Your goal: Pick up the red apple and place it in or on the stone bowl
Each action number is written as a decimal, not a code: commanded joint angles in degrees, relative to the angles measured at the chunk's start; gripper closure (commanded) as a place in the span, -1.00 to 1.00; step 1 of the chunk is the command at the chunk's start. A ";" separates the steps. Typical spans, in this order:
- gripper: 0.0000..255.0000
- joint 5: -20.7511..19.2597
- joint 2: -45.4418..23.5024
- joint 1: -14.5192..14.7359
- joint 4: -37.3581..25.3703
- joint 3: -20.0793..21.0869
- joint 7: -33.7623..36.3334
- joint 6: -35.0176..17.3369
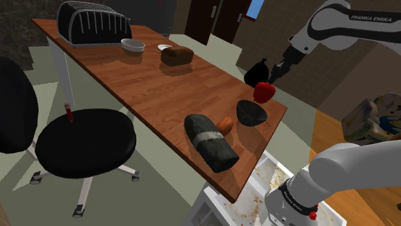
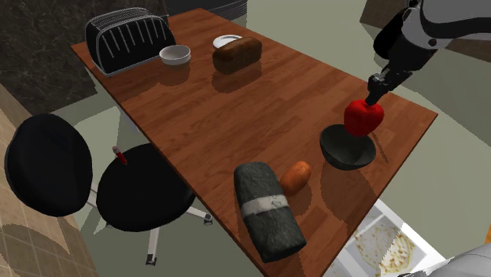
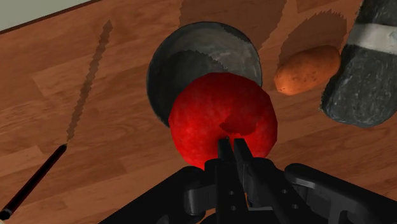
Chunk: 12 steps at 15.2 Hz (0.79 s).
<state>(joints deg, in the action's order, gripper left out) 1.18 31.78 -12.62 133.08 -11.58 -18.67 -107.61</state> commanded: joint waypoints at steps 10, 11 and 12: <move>1.00 -0.01 -0.99 -0.12 7.64 -0.66 -0.96 -8.61; 1.00 -0.02 -0.98 -0.12 7.64 -0.66 -0.96 -8.60; 1.00 -0.01 -0.99 -0.12 7.64 -0.66 -0.96 -8.61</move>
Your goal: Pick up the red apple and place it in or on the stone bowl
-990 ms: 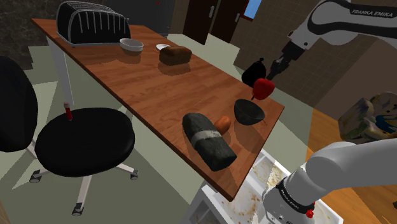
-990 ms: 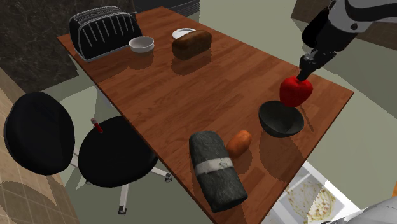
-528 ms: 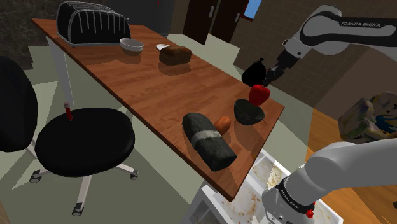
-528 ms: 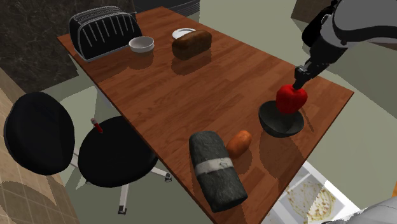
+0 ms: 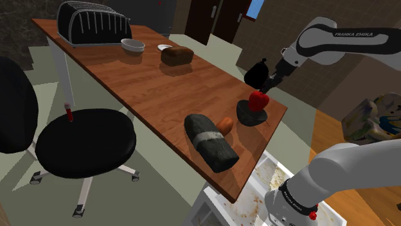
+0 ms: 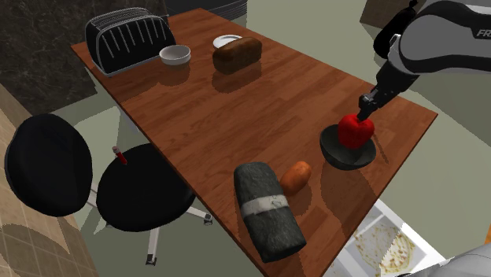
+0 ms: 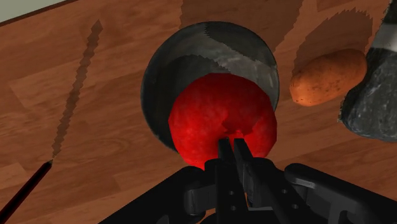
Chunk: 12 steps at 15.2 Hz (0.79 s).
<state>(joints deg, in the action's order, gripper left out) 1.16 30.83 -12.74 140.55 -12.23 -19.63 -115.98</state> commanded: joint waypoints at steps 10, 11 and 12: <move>-1.00 0.01 -0.04 0.01 0.16 0.00 -0.01 -0.23; -1.00 0.01 -0.04 0.01 0.16 0.00 -0.01 -0.23; -1.00 -0.10 0.53 -0.09 -1.33 0.04 0.07 1.83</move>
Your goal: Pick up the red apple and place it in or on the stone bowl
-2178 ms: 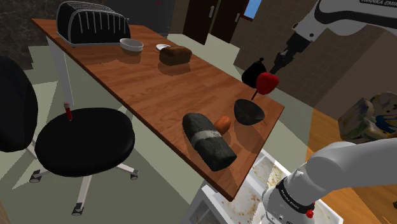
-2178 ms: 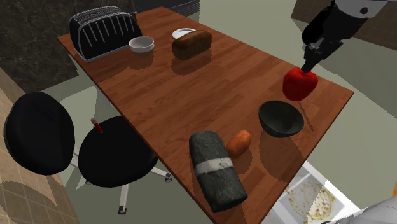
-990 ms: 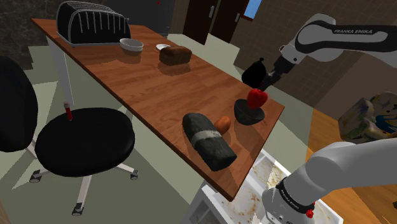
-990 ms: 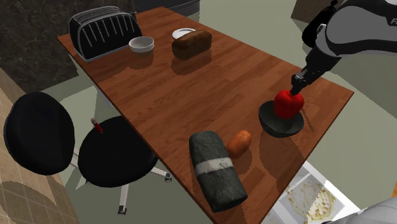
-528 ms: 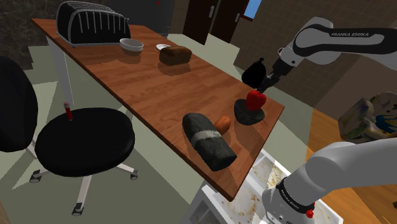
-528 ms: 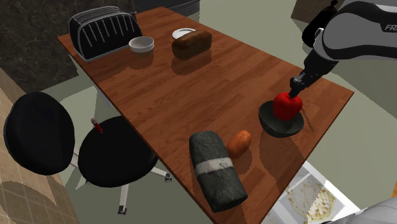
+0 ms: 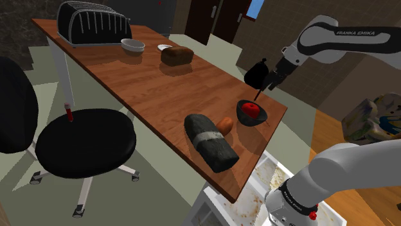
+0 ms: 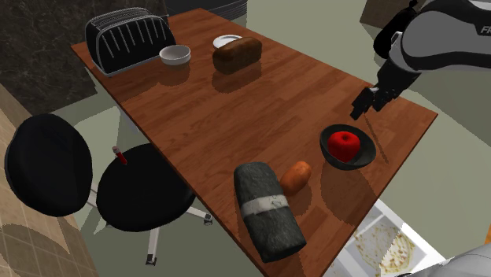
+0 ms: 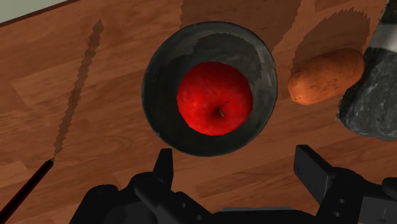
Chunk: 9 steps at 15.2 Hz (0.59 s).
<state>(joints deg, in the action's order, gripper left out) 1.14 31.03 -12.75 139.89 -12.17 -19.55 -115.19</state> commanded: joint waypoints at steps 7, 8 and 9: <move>-1.00 -0.29 1.44 -0.26 -5.18 0.05 0.14 6.65; -1.00 -0.29 1.44 -0.26 -5.18 0.05 0.14 6.65; -1.00 -0.29 1.44 -0.26 -5.18 0.05 0.14 6.65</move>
<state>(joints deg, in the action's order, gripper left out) 0.85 32.46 -13.01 134.72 -12.13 -19.42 -108.58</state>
